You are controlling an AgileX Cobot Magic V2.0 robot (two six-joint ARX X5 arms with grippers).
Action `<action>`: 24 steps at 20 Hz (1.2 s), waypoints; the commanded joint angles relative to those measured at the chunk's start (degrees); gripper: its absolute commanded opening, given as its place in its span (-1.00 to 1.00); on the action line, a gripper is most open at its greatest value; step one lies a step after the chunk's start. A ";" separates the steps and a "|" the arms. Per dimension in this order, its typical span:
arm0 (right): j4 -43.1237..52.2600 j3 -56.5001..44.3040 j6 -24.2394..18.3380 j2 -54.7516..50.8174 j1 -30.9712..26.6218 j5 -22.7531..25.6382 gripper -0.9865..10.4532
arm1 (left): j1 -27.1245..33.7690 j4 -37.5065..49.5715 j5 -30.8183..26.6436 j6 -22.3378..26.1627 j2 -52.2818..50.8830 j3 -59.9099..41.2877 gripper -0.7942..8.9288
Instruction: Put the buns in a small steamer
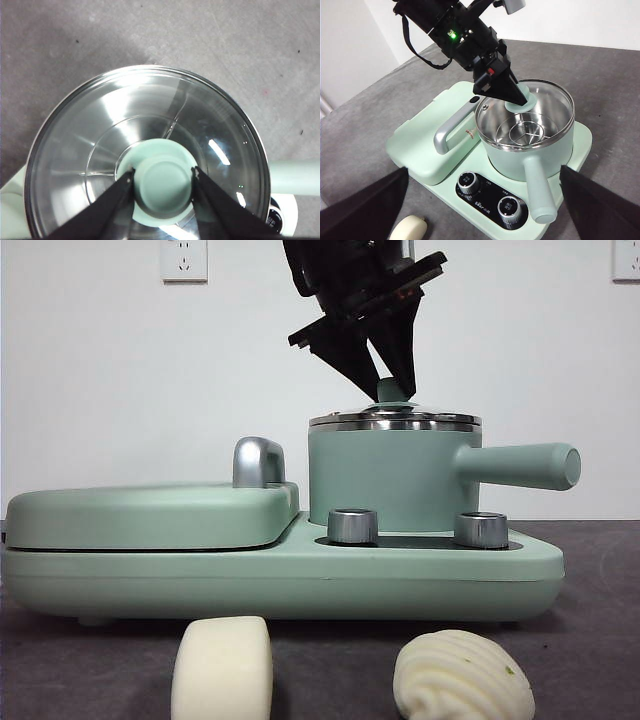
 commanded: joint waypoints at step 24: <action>-14.27 15.12 7.37 22.80 25.55 12.00 0.01 | 6.71 -16.46 -3.26 0.33 -1.20 22.51 -0.72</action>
